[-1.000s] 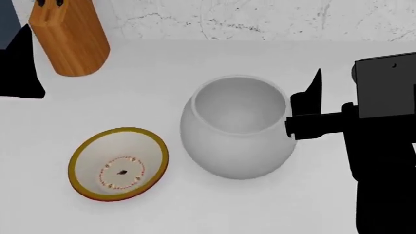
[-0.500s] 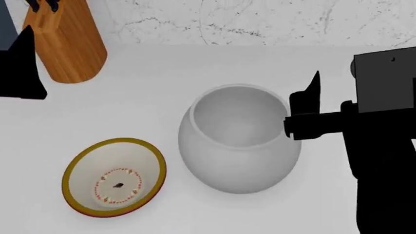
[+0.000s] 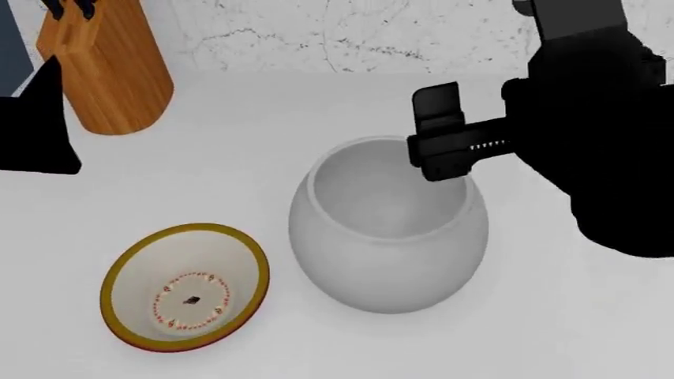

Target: Stack the bowls from largest to smallest.

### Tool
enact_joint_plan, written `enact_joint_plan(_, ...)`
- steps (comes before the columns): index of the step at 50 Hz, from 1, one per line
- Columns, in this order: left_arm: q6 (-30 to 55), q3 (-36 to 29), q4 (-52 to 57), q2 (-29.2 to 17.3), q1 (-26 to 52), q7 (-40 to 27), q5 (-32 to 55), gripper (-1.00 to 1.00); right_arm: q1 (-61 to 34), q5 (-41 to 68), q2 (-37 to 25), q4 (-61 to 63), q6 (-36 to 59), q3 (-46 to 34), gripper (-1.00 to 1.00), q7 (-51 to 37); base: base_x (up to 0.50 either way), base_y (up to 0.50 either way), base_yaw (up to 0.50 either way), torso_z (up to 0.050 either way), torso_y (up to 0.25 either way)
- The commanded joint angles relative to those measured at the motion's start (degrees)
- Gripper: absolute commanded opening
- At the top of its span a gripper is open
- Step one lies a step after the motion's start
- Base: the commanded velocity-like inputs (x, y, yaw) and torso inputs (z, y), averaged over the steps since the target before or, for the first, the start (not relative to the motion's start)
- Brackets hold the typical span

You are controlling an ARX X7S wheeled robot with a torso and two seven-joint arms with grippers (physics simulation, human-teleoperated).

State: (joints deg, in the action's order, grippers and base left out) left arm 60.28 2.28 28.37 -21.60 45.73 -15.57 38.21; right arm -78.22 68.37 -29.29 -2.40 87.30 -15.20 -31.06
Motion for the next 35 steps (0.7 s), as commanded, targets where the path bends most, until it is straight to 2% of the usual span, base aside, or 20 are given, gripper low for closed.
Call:
enact_joint_plan(1, -2.2, 0.1, -1.0, -0.4, -1.6, 0.9, -0.4, 1.00, -15.6, 15.5, -0.2, -17.8, 2.0, -12.4, 1.00, -4.8, 0.00, 0.00, 0.00, 0.000, 0.000)
enact_joint_plan(6, -3.9, -0.1, -1.9, -0.6, -2.6, 1.7, -1.0, 1.00, -20.0, 14.3, 1.5, -23.4, 1.3, -17.1, 1.00, -1.1, 0.00, 0.00, 0.00, 0.000, 0.000)
enact_joint_plan(13, -4.2, 0.2, -1.9, -0.5, -3.0, 1.7, -0.7, 1.00, -25.5, 9.1, 3.9, -30.5, 0.3, -26.1, 1.00, 9.1, 0.00, 0.00, 0.00, 0.000, 0.000)
enact_joint_plan(35, -5.4, -0.4, -2.3, -0.8, -3.8, 2.0, -0.8, 1.00, -25.0, -1.6, 8.6, -43.1, -10.8, -37.3, 1.00, 23.4, 0.00, 0.00, 0.00, 0.000, 0.000)
